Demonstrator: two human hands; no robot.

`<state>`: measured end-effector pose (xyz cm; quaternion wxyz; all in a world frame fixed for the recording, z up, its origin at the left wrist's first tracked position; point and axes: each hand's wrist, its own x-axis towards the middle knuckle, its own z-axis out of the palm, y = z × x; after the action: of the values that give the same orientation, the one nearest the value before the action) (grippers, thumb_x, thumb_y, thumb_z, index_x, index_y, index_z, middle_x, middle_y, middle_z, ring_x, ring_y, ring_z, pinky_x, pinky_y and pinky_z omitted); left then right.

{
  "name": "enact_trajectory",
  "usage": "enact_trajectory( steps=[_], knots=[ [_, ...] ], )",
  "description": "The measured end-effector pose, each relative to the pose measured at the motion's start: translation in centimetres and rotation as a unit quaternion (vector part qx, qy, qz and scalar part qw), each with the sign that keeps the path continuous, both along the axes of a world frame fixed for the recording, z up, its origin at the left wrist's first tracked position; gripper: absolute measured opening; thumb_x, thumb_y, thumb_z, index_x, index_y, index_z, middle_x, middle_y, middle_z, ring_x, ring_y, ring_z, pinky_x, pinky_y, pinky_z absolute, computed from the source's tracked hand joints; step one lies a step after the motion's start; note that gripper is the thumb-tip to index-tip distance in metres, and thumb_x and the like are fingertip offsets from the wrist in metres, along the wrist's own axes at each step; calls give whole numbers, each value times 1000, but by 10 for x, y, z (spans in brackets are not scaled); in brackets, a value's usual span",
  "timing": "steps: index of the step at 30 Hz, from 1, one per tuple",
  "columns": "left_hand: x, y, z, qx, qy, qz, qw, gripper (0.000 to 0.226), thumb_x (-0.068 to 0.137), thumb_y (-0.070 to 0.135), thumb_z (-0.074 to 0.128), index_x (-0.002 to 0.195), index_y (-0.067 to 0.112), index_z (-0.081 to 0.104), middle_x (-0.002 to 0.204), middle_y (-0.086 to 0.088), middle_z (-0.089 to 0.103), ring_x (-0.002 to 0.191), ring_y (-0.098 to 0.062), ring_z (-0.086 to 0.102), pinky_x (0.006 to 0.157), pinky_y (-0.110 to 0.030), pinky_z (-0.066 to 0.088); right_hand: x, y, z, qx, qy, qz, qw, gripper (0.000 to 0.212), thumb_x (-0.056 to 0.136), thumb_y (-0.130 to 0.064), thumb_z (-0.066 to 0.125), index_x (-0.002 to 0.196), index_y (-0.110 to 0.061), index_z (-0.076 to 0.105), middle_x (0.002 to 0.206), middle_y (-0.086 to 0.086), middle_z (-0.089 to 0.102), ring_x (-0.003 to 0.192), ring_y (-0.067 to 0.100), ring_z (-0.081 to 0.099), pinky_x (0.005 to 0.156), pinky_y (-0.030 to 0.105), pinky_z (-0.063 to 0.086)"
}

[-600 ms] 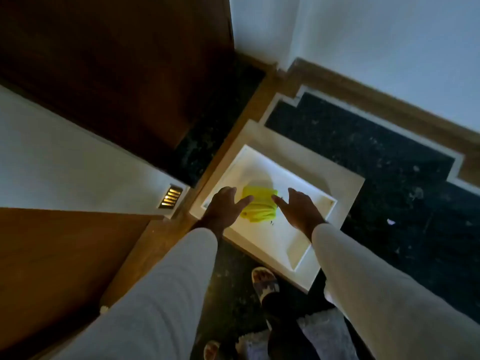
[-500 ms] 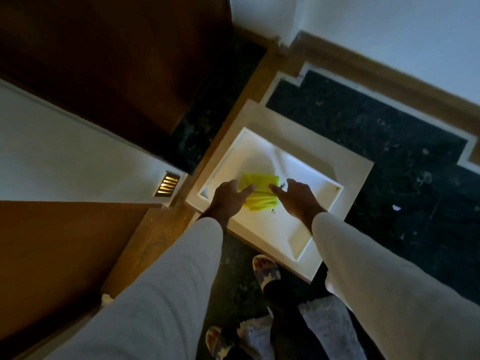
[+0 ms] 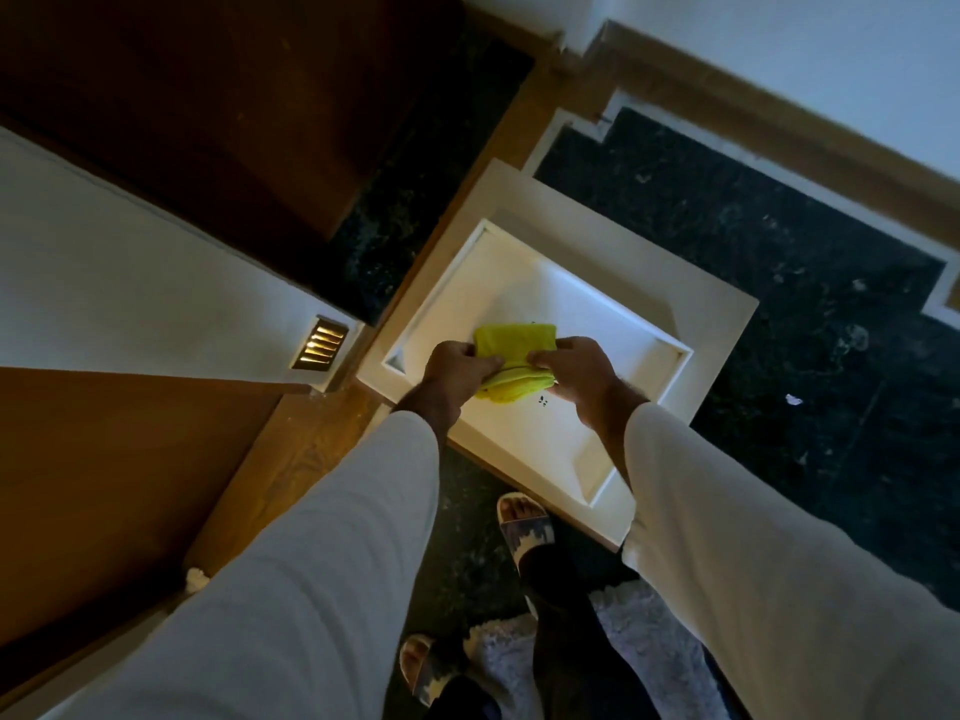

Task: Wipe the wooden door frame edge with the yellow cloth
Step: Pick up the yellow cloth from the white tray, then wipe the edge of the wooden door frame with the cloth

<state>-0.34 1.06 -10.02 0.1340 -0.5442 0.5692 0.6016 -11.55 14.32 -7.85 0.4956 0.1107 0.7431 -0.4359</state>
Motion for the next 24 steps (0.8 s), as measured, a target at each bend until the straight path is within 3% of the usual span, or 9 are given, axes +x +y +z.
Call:
enact_trajectory(
  steps=[3, 6, 12, 18, 21, 24],
  knots=[
    [7, -7, 36, 7, 35, 15, 999, 40, 92, 11, 77, 129, -4, 69, 124, -25, 74, 118, -43, 69, 107, -55, 55, 4, -6, 33, -59, -25, -8, 998, 6, 89, 5, 66, 93, 0, 66, 102, 23, 65, 92, 34, 65, 82, 39, 58],
    [14, -17, 82, -16, 74, 42, 996, 39, 94, 8, 73, 132, 1, 65, 125, -20, 70, 116, -37, 66, 97, -45, 54, 9, -19, 74, -100, -35, 4, 994, 13, 88, 4, 64, 99, -3, 67, 104, 19, 66, 90, 27, 65, 75, 31, 57],
    [35, -47, 176, -35, 173, 82, 981, 49, 92, 15, 77, 138, 11, 58, 140, -17, 65, 127, -39, 64, 112, -58, 52, 2, -49, 165, -163, 17, 97, 982, 36, 94, -11, 66, 129, -5, 64, 124, 16, 71, 114, 29, 68, 76, 26, 58],
    [57, -96, 304, -121, 252, 90, 956, 63, 85, 14, 85, 141, 8, 57, 140, -17, 67, 126, -40, 66, 105, -61, 56, 14, -93, 305, -208, 122, 155, 958, 27, 94, -13, 72, 118, -4, 66, 103, 9, 71, 90, 17, 69, 77, 25, 59],
    [75, -114, 372, -154, 288, 75, 942, 52, 91, 10, 78, 141, 5, 62, 136, -19, 70, 122, -40, 70, 103, -59, 58, 27, -111, 372, -264, 128, 154, 944, 29, 91, -10, 75, 119, -7, 69, 115, 14, 74, 92, 15, 73, 68, 20, 61],
    [99, -123, 445, -188, 310, 66, 929, 50, 88, 15, 82, 136, 11, 66, 132, -14, 73, 118, -35, 72, 98, -58, 61, 45, -122, 439, -302, 136, 151, 931, 34, 88, -8, 78, 121, -7, 69, 121, 14, 74, 98, 19, 75, 72, 22, 63]
  ],
)
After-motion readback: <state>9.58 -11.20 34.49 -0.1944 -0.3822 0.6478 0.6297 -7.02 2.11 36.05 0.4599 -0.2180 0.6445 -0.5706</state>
